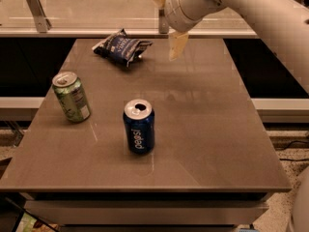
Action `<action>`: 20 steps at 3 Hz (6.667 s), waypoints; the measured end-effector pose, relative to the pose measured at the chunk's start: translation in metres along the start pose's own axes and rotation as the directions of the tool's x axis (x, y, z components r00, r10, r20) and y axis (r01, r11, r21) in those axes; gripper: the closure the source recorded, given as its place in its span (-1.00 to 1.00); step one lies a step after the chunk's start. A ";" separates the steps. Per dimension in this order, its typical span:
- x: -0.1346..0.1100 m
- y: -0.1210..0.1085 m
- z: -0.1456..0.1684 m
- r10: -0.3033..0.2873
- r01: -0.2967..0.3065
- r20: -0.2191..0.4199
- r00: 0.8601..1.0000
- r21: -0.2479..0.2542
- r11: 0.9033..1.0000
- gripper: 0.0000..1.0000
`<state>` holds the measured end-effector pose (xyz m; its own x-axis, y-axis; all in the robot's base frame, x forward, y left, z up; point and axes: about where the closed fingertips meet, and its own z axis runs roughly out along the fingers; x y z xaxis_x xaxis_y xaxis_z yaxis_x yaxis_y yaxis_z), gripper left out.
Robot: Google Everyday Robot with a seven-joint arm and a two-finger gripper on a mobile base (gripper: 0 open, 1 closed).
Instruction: Pick blue chip bag
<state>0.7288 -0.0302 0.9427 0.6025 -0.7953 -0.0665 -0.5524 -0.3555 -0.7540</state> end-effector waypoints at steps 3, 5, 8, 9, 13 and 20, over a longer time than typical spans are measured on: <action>-0.006 -0.006 0.023 -0.031 0.032 0.032 0.999 -0.005 0.999 -1.00; -0.007 0.000 0.059 -0.033 0.034 0.097 0.995 -0.002 0.999 -1.00; -0.030 -0.015 0.105 -0.096 0.104 0.191 0.977 -0.036 0.994 -1.00; -0.041 -0.032 0.110 -0.137 0.148 0.201 0.970 -0.044 0.988 -1.00; -0.047 -0.027 0.141 -0.136 0.159 0.249 0.959 -0.072 0.985 0.62; -0.044 -0.072 0.042 -0.147 0.138 0.349 0.925 0.052 0.989 1.00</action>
Offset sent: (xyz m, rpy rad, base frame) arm 0.0061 0.0131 -0.0022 -0.0390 0.0127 0.0239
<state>0.7665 0.0509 0.9718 0.8401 -0.5123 -0.1786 -0.4335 -0.4360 -0.7886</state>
